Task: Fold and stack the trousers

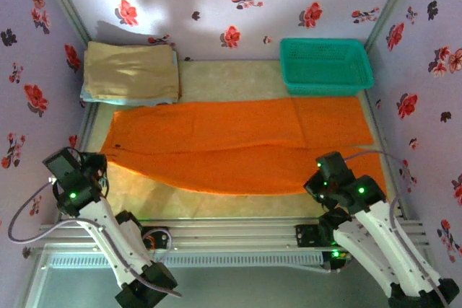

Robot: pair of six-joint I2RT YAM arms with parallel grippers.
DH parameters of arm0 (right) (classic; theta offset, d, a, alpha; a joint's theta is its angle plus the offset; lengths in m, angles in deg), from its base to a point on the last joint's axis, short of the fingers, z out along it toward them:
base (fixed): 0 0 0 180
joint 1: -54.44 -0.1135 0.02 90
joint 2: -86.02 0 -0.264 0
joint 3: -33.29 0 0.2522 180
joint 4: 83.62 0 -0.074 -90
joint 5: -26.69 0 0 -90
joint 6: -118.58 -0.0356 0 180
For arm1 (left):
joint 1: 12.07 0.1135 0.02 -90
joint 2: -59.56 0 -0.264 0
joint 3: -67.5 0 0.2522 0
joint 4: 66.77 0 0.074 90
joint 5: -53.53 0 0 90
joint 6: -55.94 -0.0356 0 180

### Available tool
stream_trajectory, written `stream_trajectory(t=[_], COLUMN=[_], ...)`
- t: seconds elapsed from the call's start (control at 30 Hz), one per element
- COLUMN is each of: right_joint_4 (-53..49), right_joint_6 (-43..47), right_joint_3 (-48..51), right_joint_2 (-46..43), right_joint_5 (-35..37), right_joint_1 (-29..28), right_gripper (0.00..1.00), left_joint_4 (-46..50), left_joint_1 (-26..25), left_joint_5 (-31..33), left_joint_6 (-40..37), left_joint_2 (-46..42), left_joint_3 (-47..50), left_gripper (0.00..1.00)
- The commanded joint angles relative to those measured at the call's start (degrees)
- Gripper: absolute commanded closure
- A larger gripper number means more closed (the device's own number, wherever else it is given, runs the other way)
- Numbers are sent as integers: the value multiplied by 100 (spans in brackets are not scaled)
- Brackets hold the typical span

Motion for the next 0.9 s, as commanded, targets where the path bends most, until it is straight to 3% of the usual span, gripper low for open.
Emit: stream_trajectory(t=[0.0,0.2,0.43,0.63,0.87], right_joint_4=[-832,-234,936,1048,934], right_joint_6=[668,1793,3214,4363,5198], right_joint_3=[-580,-1613,-2810,-4062,-5469], right_joint_2=[-133,818,3102,4896,6578], right_joint_5=[767,1201,1007,735,660], right_joint_1=[40,181,611,1068,1526], right_gripper=[100,100,100,100,100], left_joint_4=[113,-534,-1463,-1759,-2047], left_joint_1=[43,26,-521,-1046,-1264], left_joint_5=[-138,-476,-314,28,287], left_joint_6=[122,280,155,-127,-269], left_joint_2=[-77,673,2195,3535,4751], left_joint_3=[-560,-1422,-2052,-2755,-3265], left_gripper=[100,100,100,100,100])
